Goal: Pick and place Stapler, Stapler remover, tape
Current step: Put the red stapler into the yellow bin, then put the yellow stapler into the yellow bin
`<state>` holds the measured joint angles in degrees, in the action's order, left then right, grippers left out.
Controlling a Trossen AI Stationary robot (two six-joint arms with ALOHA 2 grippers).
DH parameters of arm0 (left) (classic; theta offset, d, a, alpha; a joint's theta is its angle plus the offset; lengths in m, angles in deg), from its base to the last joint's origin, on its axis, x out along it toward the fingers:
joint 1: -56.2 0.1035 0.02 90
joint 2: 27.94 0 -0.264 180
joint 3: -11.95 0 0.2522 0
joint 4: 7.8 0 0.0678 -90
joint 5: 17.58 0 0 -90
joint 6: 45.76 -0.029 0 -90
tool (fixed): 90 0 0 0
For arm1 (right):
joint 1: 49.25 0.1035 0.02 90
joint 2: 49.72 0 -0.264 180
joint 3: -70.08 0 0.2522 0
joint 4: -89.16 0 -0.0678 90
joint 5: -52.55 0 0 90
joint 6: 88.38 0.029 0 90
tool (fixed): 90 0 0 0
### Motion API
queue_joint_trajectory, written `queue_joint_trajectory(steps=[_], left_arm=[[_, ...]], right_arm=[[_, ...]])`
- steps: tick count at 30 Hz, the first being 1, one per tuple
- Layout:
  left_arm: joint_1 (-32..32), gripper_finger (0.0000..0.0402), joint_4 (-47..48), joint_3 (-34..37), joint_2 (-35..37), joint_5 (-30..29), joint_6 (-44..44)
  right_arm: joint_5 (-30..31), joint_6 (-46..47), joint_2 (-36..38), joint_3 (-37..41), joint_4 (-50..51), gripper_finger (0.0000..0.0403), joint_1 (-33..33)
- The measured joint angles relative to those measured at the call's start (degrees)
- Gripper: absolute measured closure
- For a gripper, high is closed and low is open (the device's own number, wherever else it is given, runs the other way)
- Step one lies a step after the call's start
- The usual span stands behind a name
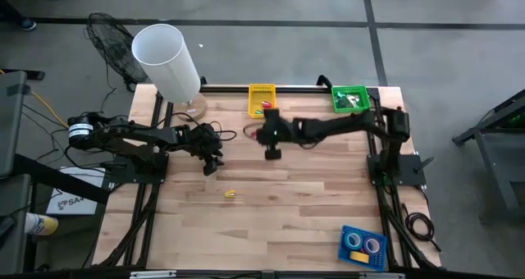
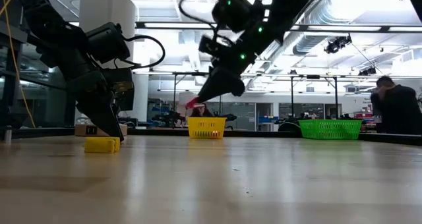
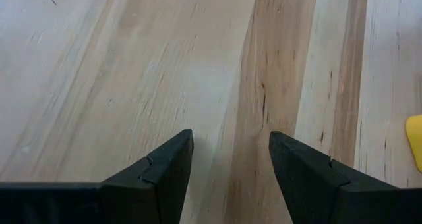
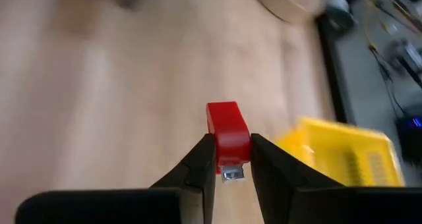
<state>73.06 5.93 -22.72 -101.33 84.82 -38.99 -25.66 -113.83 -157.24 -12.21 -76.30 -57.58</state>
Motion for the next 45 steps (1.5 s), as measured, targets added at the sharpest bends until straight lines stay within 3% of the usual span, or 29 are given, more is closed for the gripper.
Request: queue_joint_trajectory(steps=[11, 19, 35, 45], left_arm=[[0.0, 0.0199, -0.04, 0.0, 0.0, 0.0, 0.0], [0.0, 0.0199, -0.05, 0.0, 0.0, 0.0, -0.02], [0.0, 0.0199, -0.07, 0.02, 0.0, 0.0, -0.02], [0.0, 0.0199, 0.0, 0.02, 0.0, 0.0, -0.48]], right_arm=[[-0.42, 1.66, 0.0, 0.0, -1.66, 0.0331, -13.28], [-8.68, 4.41, -0.38, 0.0, -3.43, 0.0331, -19.59], [-11.37, 6.22, -0.89, 0.0, -5.06, 0.0246, -20.42], [-16.63, 8.33, 5.32, 0.0, 6.59, 0.0233, -20.3]])
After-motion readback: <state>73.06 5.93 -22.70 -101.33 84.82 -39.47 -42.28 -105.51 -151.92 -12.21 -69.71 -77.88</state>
